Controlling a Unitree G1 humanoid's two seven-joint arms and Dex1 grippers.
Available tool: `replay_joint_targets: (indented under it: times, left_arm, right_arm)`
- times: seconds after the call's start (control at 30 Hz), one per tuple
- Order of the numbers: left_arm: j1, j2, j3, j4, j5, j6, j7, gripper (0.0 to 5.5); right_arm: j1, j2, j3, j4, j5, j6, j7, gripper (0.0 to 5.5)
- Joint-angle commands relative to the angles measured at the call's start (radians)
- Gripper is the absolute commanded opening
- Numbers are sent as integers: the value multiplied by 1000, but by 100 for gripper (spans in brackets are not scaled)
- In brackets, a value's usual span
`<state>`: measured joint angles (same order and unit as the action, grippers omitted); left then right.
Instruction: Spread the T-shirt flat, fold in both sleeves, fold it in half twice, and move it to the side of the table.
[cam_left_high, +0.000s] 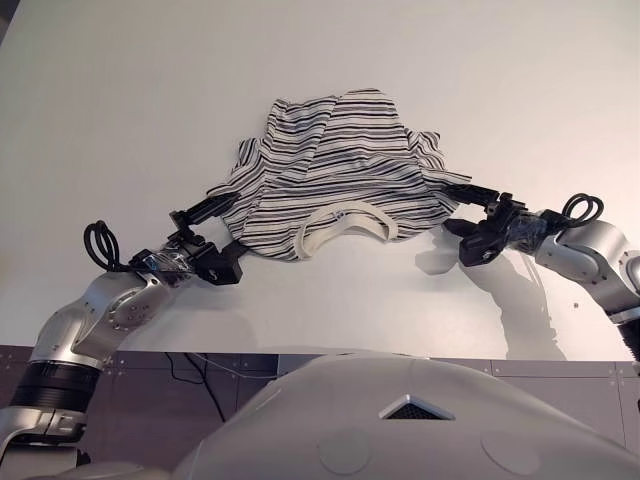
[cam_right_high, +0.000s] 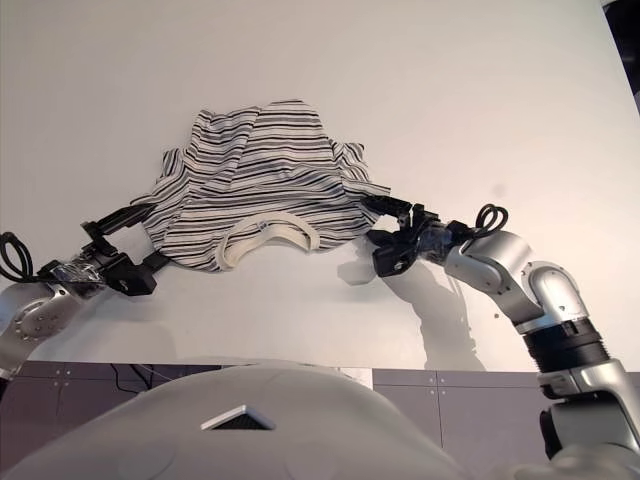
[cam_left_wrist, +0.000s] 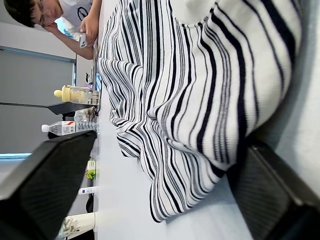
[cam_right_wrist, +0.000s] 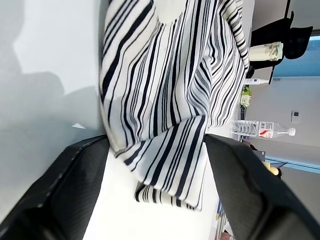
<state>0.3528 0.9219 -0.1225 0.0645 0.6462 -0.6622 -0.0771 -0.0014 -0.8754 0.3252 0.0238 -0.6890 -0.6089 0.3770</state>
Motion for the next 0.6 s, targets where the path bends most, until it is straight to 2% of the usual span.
replay_joint_targets:
  times: [0.03, 0.1, 0.2, 0.47, 0.6]
  left_arm:
    - [44, -38, -82, 77, 102, 40, -5, 376]
    - [15, -44, -93, 100, 107, 41, 7, 349]
    - [-4, -39, -108, 116, 115, 33, 19, 301]
    - [-7, -26, -128, 151, 140, 14, 93, 175]
    - [11, -23, -114, 146, 175, -6, 191, 138]
  right_arm:
    - [-27, 52, 41, 66, -62, 12, -26, 346]
    - [-32, 63, 45, 78, -70, 18, -40, 346]
    - [-27, 65, 52, 89, -80, 18, -54, 304]
    - [6, 65, 68, 89, -93, 18, -86, 159]
    - [12, 85, 75, 94, -92, 38, -92, 92]
